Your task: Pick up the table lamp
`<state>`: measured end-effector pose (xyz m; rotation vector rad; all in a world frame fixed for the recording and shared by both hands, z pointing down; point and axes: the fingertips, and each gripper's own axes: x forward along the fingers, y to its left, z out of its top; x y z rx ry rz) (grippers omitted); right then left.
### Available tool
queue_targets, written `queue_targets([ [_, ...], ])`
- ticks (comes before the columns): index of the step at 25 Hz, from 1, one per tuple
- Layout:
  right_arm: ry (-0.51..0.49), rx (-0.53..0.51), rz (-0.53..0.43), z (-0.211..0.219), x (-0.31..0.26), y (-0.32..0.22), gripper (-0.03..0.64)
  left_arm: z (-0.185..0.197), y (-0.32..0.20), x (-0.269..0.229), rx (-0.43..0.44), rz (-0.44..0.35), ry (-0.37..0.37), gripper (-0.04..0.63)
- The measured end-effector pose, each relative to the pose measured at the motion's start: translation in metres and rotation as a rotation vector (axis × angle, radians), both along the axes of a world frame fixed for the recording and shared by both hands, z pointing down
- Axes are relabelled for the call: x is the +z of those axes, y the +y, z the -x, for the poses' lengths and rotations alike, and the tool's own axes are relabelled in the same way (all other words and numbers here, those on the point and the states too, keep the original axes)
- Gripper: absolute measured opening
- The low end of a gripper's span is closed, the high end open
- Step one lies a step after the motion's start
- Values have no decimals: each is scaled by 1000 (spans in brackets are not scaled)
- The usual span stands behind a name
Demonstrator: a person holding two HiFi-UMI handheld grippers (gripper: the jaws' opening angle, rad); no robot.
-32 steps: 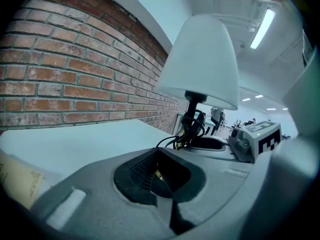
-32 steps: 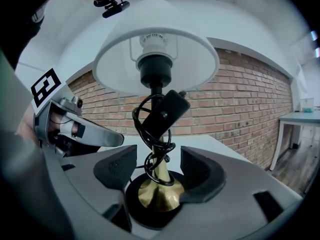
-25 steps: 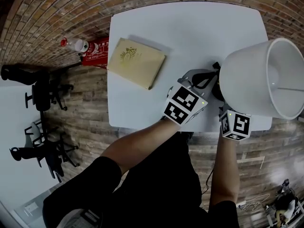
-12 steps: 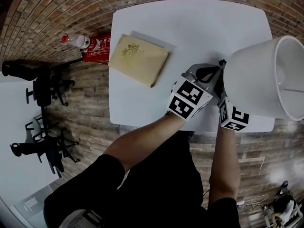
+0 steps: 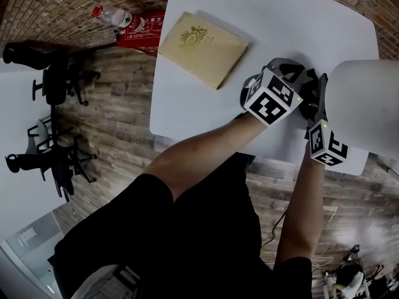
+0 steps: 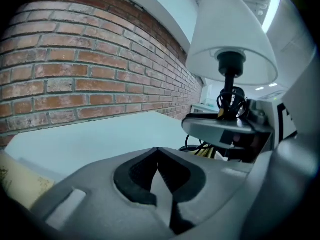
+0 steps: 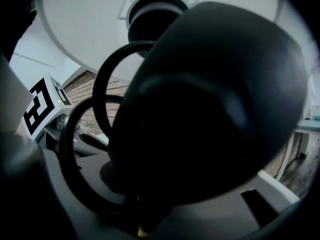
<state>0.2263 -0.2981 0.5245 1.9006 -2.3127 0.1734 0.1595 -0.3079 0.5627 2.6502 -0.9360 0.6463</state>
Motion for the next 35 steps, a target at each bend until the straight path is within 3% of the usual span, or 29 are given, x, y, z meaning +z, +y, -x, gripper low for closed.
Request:
queue_targets([
  [4, 13, 4, -6, 2, 0, -1, 108, 14, -2, 9, -23, 17, -18, 8],
  [11, 27, -42, -49, 6, -1, -3, 102, 11, 3, 12, -22, 35, 15, 7],
  [21, 15, -125, -60, 10, -11, -4, 21, 15, 15, -4, -7, 18, 9, 8],
  [31, -23, -181, -91, 9, -41, 0, 12, 47, 24, -65, -31, -66, -32, 8],
  [35, -63, -214, -90, 11, -69, 15, 12, 61, 44, -89, -62, -65, -31, 8],
])
